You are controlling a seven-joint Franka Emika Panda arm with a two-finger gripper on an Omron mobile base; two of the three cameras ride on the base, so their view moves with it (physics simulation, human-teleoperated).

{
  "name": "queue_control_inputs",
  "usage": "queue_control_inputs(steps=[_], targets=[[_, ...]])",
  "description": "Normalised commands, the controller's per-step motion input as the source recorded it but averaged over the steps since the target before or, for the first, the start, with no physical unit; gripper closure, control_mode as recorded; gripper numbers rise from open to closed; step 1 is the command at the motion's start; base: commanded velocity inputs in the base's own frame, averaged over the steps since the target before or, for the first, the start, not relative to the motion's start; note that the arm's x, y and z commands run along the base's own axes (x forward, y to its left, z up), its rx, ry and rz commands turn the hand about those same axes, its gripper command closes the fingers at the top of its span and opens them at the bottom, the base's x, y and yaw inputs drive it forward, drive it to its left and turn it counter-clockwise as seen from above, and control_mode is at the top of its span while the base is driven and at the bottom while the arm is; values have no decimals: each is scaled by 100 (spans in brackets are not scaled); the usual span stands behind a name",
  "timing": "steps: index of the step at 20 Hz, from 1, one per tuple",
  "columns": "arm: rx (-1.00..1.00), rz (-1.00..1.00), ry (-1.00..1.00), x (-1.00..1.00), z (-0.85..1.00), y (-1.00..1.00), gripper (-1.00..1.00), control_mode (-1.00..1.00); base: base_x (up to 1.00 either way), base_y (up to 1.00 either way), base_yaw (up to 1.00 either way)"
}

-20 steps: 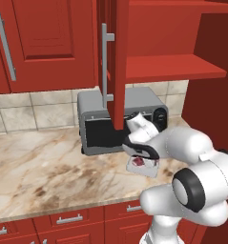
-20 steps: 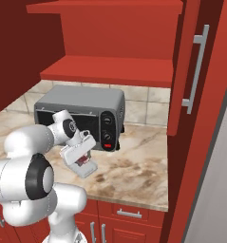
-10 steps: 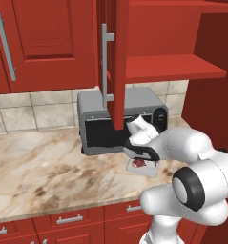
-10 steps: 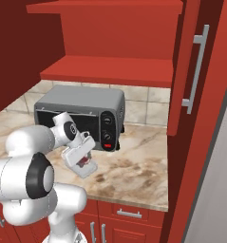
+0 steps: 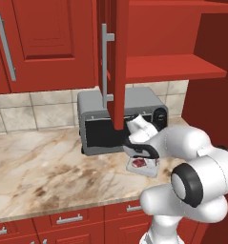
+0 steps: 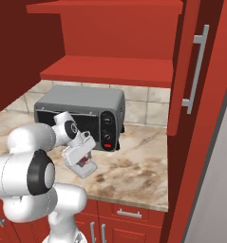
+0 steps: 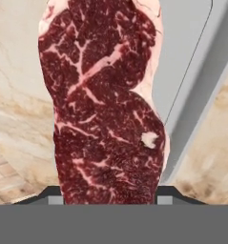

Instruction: Retrieve the tupperware from the cabinet, then place the raw meat into the tupperware to avoid contamination.

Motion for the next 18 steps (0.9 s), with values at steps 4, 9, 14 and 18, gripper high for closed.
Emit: queue_control_inputs(steps=[4,9,14,18], targets=[[-1,0,20,7,8,0,100,-100,0,0,0],[-4,0,15,1,1,3,100,-100,0,0,0],[-6,0,10,1,2,7,-100,-100,0,0,0],[-1,0,5,0,2,1,-100,-100,0,0,0]])
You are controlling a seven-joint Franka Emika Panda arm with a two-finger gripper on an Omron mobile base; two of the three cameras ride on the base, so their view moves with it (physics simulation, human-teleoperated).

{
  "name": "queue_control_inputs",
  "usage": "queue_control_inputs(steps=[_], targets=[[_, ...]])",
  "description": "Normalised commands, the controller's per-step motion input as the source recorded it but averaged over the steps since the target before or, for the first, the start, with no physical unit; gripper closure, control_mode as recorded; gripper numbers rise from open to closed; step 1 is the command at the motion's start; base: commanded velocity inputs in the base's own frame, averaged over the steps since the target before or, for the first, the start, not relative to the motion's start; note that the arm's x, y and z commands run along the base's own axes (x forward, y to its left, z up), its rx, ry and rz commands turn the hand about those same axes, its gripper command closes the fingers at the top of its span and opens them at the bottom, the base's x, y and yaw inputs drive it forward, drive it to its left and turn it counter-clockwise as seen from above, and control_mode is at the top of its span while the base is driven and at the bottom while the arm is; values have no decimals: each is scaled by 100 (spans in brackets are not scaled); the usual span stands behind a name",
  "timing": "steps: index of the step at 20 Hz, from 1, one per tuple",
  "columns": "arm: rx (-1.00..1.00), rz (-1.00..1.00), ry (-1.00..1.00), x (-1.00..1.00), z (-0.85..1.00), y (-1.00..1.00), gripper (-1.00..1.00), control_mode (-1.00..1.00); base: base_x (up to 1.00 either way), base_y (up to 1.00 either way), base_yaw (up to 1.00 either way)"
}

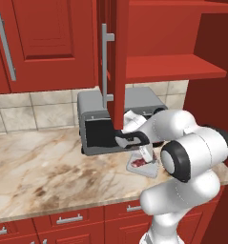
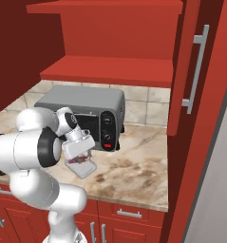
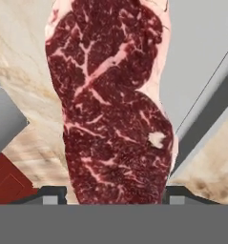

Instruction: Retrieve the tupperware from the cabinet, then place the raw meat into the tupperware to avoid contamination.

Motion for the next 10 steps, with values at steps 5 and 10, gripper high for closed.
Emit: queue_control_inputs(steps=[5,10], targets=[[0,1,0,0,0,0,-100,-100,0,0,0],[0,2,2,-1,4,-3,-100,-100,0,0,0]])
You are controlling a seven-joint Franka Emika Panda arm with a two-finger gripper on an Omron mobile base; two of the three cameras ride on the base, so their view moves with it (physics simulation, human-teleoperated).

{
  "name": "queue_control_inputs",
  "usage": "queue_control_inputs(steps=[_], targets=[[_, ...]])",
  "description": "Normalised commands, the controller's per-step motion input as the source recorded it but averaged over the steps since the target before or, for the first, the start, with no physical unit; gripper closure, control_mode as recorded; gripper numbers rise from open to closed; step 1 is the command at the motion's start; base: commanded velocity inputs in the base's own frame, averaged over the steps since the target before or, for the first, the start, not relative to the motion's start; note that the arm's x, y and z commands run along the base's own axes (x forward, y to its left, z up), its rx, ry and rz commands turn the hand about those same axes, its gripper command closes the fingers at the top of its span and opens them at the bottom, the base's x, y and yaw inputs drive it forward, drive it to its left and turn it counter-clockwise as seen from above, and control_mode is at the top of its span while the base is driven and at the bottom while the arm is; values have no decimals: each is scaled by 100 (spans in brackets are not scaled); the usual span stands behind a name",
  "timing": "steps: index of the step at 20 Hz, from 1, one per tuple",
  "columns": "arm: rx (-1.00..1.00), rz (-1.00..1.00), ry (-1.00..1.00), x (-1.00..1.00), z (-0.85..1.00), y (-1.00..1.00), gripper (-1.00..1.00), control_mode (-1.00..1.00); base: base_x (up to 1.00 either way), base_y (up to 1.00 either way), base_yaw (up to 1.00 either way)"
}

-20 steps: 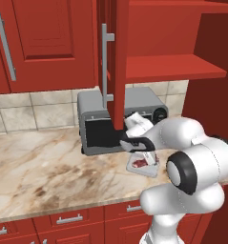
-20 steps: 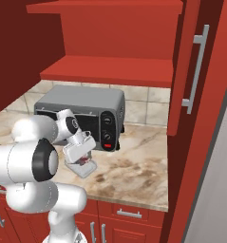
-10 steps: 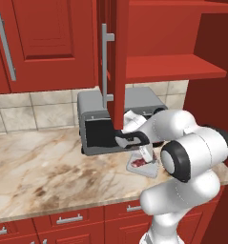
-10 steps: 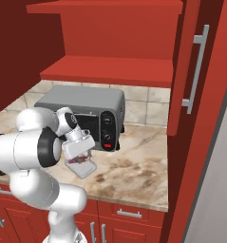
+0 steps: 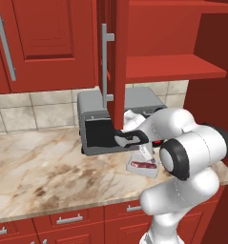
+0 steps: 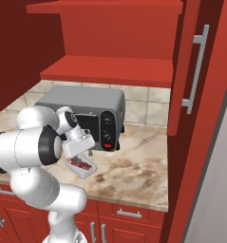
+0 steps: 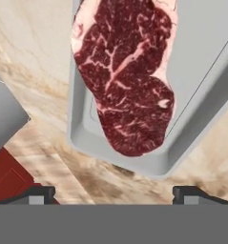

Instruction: Retrieve the tupperware from the cabinet, then place the raw meat into the tupperware to avoid contamination.

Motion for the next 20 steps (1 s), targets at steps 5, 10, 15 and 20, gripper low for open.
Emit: queue_control_inputs(steps=[5,10,15,20], targets=[[0,0,5,-9,20,-1,-100,-100,0,0,0],[4,0,2,-32,28,-20,-100,-100,0,0,0],[21,-11,-3,-39,18,-44,-100,-100,0,0,0],[21,-7,-16,-49,22,-33,-100,-100,0,0,0]])
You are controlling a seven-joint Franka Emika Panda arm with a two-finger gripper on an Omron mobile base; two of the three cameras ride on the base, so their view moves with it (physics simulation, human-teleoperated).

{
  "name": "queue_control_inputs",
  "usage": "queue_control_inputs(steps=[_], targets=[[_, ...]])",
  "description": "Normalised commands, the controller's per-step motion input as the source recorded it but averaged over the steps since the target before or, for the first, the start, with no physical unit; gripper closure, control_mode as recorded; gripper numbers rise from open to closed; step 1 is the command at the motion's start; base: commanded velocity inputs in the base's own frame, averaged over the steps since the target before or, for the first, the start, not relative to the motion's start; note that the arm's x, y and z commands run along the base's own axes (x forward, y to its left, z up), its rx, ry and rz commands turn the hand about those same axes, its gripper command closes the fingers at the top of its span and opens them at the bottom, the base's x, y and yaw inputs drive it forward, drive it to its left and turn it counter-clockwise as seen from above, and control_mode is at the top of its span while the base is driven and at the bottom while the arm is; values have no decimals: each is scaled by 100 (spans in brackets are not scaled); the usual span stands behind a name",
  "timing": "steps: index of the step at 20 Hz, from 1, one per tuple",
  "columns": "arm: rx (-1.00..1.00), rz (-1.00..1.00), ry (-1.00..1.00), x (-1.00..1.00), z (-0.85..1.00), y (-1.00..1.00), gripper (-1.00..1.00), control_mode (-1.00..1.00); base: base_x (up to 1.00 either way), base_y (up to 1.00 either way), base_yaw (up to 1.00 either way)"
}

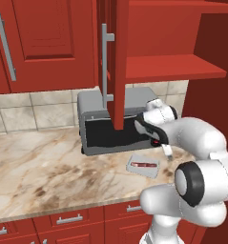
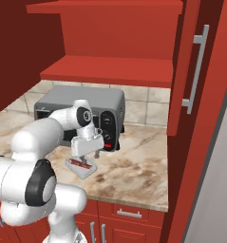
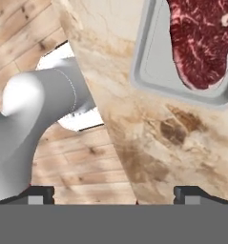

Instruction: Retrieve the tupperware from the cabinet, then place the raw meat into the tupperware to avoid contamination.

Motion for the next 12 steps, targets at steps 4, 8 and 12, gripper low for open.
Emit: queue_control_inputs(steps=[4,8,12], targets=[[17,-6,-16,-52,25,-36,-100,-100,0,0,0],[14,-9,-9,-42,26,-37,-100,-100,0,0,0],[20,-14,0,-26,24,-51,-100,-100,0,0,0]])
